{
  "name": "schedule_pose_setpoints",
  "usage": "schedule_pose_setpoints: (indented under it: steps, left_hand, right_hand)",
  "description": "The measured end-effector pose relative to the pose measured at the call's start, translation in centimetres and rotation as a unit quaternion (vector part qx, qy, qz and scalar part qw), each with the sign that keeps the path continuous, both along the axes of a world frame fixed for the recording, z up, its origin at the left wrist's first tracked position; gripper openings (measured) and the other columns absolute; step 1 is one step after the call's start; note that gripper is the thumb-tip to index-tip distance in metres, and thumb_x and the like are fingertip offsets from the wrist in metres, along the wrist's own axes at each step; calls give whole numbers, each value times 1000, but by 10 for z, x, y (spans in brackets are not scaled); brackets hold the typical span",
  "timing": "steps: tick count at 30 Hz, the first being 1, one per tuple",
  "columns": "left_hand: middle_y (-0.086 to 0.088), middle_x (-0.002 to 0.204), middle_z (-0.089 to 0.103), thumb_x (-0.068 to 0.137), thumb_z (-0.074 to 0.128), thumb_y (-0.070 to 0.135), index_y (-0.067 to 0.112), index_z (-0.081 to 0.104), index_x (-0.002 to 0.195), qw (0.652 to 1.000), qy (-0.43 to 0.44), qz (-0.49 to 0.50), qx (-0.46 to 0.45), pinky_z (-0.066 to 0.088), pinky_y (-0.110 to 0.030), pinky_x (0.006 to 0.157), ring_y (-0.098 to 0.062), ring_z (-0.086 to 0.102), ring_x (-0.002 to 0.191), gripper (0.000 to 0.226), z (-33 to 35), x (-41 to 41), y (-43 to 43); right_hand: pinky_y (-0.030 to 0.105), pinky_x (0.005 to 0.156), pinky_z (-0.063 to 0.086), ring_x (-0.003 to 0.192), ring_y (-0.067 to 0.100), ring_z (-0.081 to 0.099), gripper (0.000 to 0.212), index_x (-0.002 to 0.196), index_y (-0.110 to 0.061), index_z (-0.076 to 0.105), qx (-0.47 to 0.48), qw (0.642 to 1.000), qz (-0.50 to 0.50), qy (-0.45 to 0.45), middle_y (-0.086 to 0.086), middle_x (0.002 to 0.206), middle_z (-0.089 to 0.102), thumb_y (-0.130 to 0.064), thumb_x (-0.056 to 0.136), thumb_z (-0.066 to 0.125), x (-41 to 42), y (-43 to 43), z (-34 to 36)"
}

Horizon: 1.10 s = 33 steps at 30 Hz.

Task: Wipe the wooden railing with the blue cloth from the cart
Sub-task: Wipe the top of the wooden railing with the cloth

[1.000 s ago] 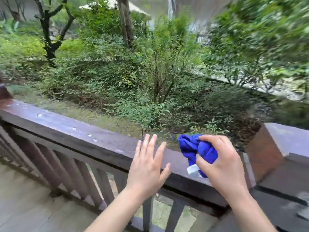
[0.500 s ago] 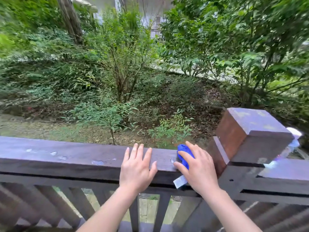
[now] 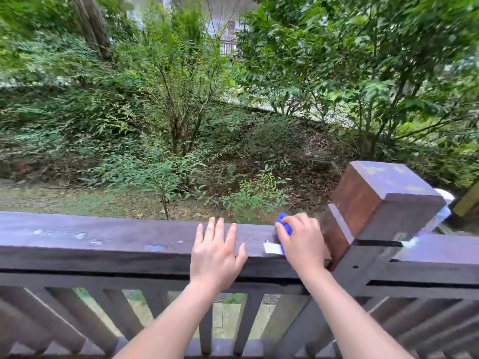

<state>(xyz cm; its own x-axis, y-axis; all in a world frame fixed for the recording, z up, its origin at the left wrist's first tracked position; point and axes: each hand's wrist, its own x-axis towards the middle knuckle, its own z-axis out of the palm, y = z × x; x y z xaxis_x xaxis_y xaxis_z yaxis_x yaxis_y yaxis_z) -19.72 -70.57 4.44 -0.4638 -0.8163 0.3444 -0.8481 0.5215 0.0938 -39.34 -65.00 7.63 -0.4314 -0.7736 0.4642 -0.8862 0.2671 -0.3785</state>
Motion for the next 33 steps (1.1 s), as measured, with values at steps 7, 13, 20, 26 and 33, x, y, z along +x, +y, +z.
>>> schedule_pose_setpoints:
  steps: [7, 13, 20, 26, 33]
  left_hand:
    - [-22, 135, 62, 91, 39, 49, 15, 64, 129, 1000, 8, -5, -12, 40, -58, 112, -39, 55, 130, 57, -4, 2, -2]
    - [-22, 138, 60, 91, 37, 49, 14, 62, 132, 1000, 5, -1, -5, 40, -58, 112, -39, 52, 133, 59, -1, 4, 1]
    - [-22, 137, 60, 91, 37, 51, 15, 62, 131, 1000, 0, -2, 4, 38, -58, 113, -39, 52, 133, 60, 2, 2, 2]
    - [-19, 150, 48, 92, 26, 54, 16, 50, 144, 1000, -11, -3, 29, 22, -56, 122, -35, 37, 145, 68, 7, 4, 6]
    - [-14, 139, 60, 92, 46, 36, 9, 62, 129, 993, 91, -67, -33, 33, -46, 119, -28, 51, 136, 49, 17, 63, 3]
  right_hand:
    - [38, 73, 45, 76, 27, 49, 16, 76, -17, 62, -44, 989, 112, 85, 2, 80, 59, -30, 86, 65, 24, 4, -14]
    - [39, 78, 44, 82, 29, 49, 13, 82, -17, 63, -31, 998, 54, 13, 3, 88, 60, -30, 86, 64, 41, -8, -12]
    - [42, 73, 46, 79, 32, 51, 15, 78, -13, 65, 14, 997, 64, 45, 8, 82, 61, -27, 83, 66, 23, -20, 1]
    - [41, 65, 45, 74, 32, 49, 17, 75, -17, 61, 15, 997, 41, 61, 8, 79, 54, -32, 80, 65, 46, -23, -6]
    - [41, 69, 47, 80, 35, 52, 15, 85, -17, 70, 4, 998, 43, 47, 10, 85, 59, -32, 81, 71, 54, -44, -3]
